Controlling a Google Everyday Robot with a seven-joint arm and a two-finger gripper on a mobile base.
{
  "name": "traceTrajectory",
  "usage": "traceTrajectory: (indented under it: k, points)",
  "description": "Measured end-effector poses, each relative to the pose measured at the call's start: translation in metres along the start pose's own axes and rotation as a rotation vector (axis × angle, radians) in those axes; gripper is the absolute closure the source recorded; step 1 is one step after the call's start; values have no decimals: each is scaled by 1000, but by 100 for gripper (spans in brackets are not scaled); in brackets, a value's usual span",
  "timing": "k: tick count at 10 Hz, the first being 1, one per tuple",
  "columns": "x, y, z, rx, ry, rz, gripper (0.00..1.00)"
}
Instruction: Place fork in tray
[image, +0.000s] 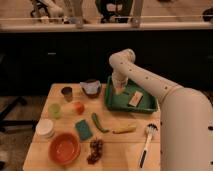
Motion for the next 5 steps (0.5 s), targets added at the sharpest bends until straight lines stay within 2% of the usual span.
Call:
traceTrajectory:
  k: [2, 3, 5]
  points:
    - [0, 0, 0, 0, 0, 0, 63]
    - [0, 0, 0, 0, 0, -1, 48]
    - [0, 0, 0, 0, 0, -2, 32]
